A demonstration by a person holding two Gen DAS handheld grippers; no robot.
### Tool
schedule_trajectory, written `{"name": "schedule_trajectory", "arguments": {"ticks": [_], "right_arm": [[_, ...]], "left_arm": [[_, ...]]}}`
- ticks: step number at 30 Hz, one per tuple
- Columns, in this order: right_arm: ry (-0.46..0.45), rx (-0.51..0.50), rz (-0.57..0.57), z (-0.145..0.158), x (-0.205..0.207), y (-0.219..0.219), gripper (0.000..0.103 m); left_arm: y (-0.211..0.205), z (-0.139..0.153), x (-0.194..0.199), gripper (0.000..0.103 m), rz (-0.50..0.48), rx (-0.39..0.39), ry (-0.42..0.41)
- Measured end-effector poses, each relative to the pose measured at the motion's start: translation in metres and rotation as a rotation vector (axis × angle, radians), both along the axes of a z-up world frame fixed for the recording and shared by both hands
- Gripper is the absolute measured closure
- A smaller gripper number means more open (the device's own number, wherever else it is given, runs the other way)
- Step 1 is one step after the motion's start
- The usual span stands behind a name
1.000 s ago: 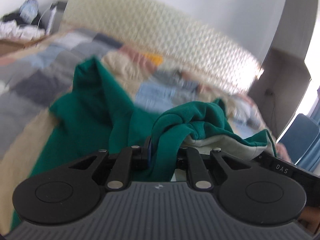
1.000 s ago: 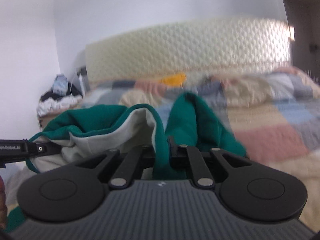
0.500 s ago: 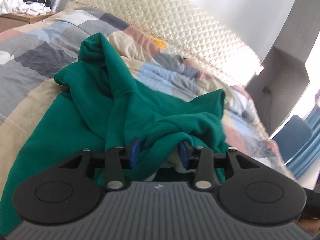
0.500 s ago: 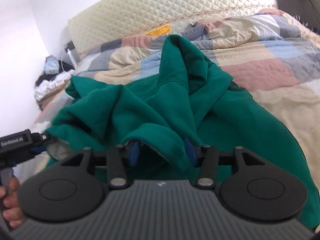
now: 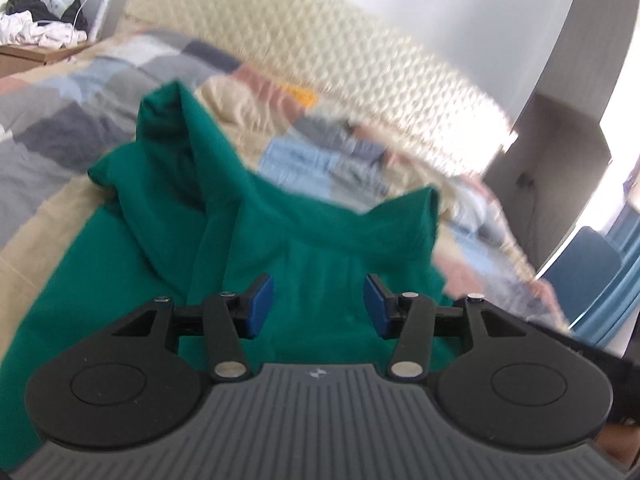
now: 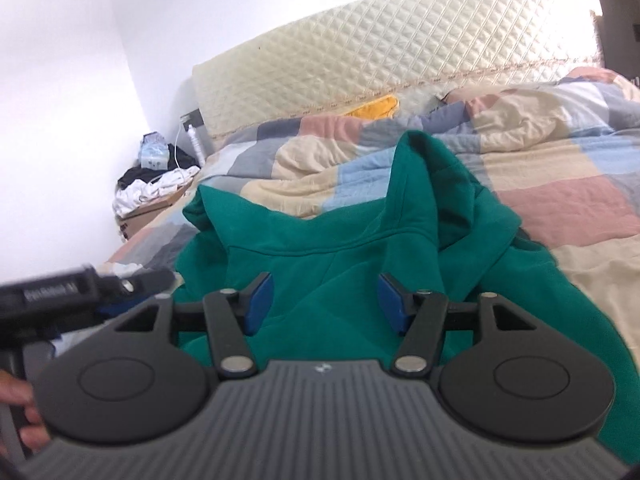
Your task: Fold large clothes
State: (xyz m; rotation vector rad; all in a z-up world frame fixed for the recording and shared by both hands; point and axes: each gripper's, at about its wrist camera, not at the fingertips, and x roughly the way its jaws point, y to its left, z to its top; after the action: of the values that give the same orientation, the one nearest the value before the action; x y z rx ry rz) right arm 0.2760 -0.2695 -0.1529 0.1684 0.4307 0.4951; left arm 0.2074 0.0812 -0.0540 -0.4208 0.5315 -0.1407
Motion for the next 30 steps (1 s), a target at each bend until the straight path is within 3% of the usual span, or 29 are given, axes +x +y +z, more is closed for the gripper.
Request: {"name": "schedule_trajectory", "arguments": {"ticks": [2,4,6,12,17,24,27,30], "right_arm": [[0.019,-0.016,0.0,-0.008,0.013,0.006,0.044],[0.035,-0.033,0.008,-0.017,0.024,0.013,0.054],[0.059,-0.048,0.011,-0.028,0.031,0.017,0.057],[0.19,-0.127,0.041,-0.067,0.043,0.03,0.058],[0.208,-0.145,0.054,-0.072,0.044,0.029,0.058],[0.205,-0.087,0.034,-0.062,0.037,0.016,0.057],[0.159,-0.027,0.012,-0.049,0.032,0.003,0.057],[0.117,0.036,-0.022,-0.036,0.029,-0.009,0.054]], "left_arm": [[-0.005,-0.013,0.011,0.047,-0.008,0.034,0.032],[-0.009,-0.023,0.02,0.047,-0.015,0.078,0.062],[-0.011,-0.032,0.027,0.047,-0.018,0.112,0.109],[-0.016,-0.053,0.038,0.047,-0.018,0.175,0.209],[-0.024,-0.058,0.038,0.047,-0.012,0.222,0.208],[-0.005,-0.034,0.027,0.047,0.01,0.107,0.117],[0.01,-0.018,0.024,0.04,0.042,0.033,0.061],[0.02,-0.012,0.036,0.038,0.059,0.007,0.048]]}}
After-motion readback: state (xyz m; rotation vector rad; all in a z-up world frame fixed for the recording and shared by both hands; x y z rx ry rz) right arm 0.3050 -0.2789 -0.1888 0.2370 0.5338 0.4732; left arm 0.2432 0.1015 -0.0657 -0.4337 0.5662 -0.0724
